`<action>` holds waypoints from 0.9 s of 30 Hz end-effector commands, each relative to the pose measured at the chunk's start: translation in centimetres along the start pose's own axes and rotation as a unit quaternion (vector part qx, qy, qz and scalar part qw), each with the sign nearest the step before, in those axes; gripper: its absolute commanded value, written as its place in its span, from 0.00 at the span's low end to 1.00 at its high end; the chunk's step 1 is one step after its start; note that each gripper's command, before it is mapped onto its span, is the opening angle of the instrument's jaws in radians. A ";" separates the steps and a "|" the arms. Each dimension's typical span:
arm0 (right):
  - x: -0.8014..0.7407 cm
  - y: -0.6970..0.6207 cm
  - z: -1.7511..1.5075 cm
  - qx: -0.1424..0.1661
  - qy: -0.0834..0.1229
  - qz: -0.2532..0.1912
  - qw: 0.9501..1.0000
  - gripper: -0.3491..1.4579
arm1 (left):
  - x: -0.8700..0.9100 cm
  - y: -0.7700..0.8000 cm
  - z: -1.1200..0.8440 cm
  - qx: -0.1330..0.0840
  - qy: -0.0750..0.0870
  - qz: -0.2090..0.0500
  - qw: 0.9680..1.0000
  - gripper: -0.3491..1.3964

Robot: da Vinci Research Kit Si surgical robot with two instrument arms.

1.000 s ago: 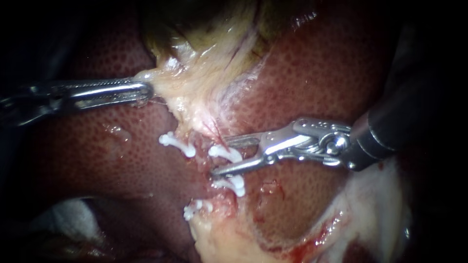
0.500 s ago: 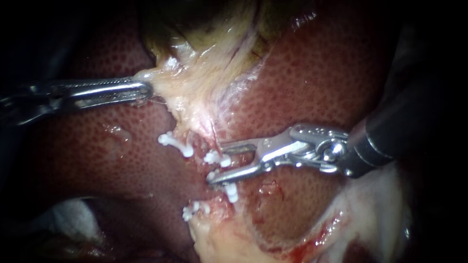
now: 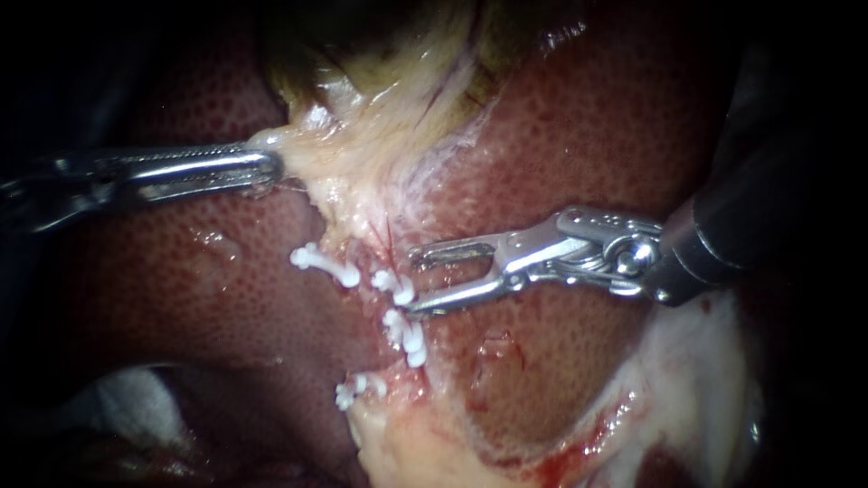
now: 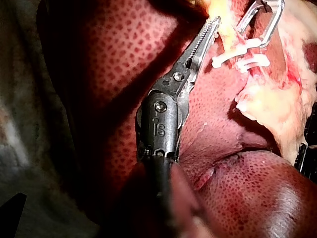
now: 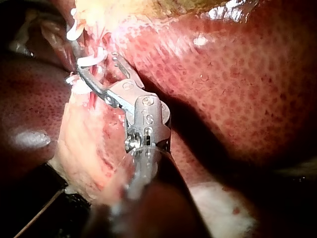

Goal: Going back third clip right tube

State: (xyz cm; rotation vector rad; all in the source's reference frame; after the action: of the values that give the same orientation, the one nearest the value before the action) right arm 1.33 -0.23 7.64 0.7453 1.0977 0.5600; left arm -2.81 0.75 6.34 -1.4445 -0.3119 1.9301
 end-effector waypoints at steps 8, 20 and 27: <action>0.03 -0.03 -0.17 0.001 0.000 0.002 1.000 0.47 | 0.00 0.00 -0.01 0.001 0.000 0.000 1.000 0.00; 0.15 -0.16 -0.39 0.000 0.001 0.009 1.000 0.47 | 0.00 0.00 -0.01 0.001 0.000 0.000 1.000 0.00; 0.33 -0.39 -0.83 0.018 -0.004 -0.067 0.998 0.47 | -0.01 -0.01 -0.03 0.001 0.000 0.000 1.000 0.00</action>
State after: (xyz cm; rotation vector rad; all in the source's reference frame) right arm 0.64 0.00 6.86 0.6916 1.1509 0.4037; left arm -2.78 0.74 6.34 -1.4431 -0.3096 1.9304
